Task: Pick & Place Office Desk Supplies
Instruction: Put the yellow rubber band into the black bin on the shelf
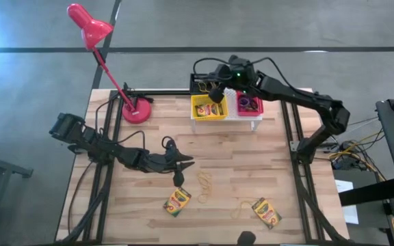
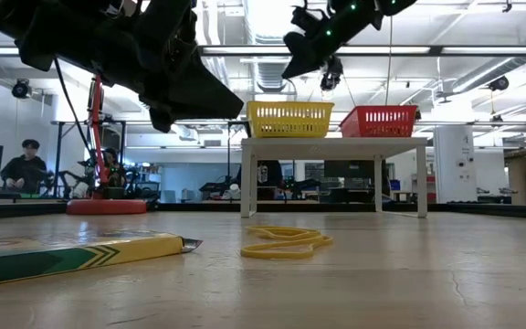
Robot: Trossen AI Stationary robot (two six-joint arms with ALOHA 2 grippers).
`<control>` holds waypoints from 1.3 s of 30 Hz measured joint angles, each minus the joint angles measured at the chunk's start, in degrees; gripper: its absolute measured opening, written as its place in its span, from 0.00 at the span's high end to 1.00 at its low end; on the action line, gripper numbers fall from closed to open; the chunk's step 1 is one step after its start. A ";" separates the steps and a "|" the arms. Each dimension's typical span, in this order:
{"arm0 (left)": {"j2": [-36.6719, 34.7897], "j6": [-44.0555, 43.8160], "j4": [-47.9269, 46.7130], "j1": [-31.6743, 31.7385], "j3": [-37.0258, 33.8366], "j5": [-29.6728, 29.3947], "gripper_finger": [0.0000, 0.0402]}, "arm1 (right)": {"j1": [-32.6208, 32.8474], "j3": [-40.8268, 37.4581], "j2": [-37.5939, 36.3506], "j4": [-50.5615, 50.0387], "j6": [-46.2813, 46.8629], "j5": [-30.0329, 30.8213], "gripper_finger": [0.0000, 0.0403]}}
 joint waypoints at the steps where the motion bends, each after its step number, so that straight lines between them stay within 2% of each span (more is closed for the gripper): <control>1: 0.00 0.00 0.00 -0.01 0.00 0.00 0.77 | 0.09 0.00 -0.03 0.00 0.38 0.00 0.98; 8: 0.00 0.00 0.00 -0.01 0.00 0.00 0.77 | -1.06 -0.63 1.58 -1.59 3.11 -0.13 0.96; 13: 0.00 0.00 -0.13 -0.01 0.00 0.00 0.77 | -1.79 -0.66 1.18 -5.26 4.41 -1.25 0.83; 19: 0.00 -0.19 -0.14 -0.01 0.00 0.00 0.77 | 2.11 -0.98 -5.92 -11.40 7.95 -3.77 0.69; 23: 0.00 -0.28 -0.13 -0.05 0.00 0.00 0.77 | 12.06 -4.23 -12.64 -16.58 9.44 -3.93 0.68; 28: 0.00 -0.36 0.11 -0.11 0.01 0.23 0.77 | 29.85 -13.39 -21.27 -14.71 13.98 -2.27 0.71; 30: 0.00 0.07 0.51 -0.14 0.02 1.20 0.77 | 37.98 -18.40 -23.59 -12.08 17.23 1.80 0.72; 35: 0.00 4.24 1.05 -0.16 0.11 7.37 0.77 | 57.66 -31.61 -26.23 -0.40 25.49 17.73 0.75; 39: 0.00 4.87 -0.44 0.33 0.50 11.86 0.77 | 68.64 -40.92 -24.37 12.30 30.29 29.48 0.77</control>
